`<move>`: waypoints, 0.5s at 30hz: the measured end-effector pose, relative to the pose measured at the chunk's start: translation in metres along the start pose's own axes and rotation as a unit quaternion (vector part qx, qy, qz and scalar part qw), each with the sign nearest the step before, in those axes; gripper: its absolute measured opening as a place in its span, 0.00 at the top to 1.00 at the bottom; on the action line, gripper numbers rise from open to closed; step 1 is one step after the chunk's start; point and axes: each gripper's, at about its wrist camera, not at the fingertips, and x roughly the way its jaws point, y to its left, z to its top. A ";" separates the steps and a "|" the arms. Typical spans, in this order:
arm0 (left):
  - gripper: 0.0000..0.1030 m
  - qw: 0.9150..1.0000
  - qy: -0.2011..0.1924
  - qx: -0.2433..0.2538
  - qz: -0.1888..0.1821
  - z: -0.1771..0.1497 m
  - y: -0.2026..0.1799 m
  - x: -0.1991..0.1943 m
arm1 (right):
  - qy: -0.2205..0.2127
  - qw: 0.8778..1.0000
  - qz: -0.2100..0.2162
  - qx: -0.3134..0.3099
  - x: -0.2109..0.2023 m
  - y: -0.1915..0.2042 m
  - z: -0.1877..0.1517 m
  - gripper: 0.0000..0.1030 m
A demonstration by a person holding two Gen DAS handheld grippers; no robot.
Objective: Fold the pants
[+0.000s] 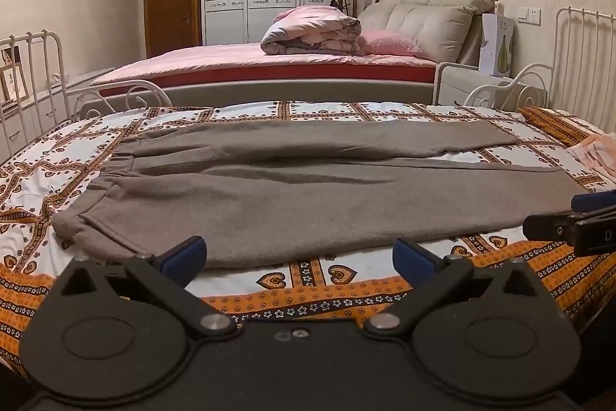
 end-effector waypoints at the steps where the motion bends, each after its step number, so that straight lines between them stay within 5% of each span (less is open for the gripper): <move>1: 0.06 1.000 0.000 0.001 0.001 -0.001 0.000 0.000 | 0.000 1.000 0.000 0.000 0.000 0.000 0.001 0.00; 15: 0.06 1.000 0.003 0.003 0.000 0.001 -0.002 -0.001 | -0.001 1.000 -0.001 0.002 -0.002 0.000 -0.001 0.00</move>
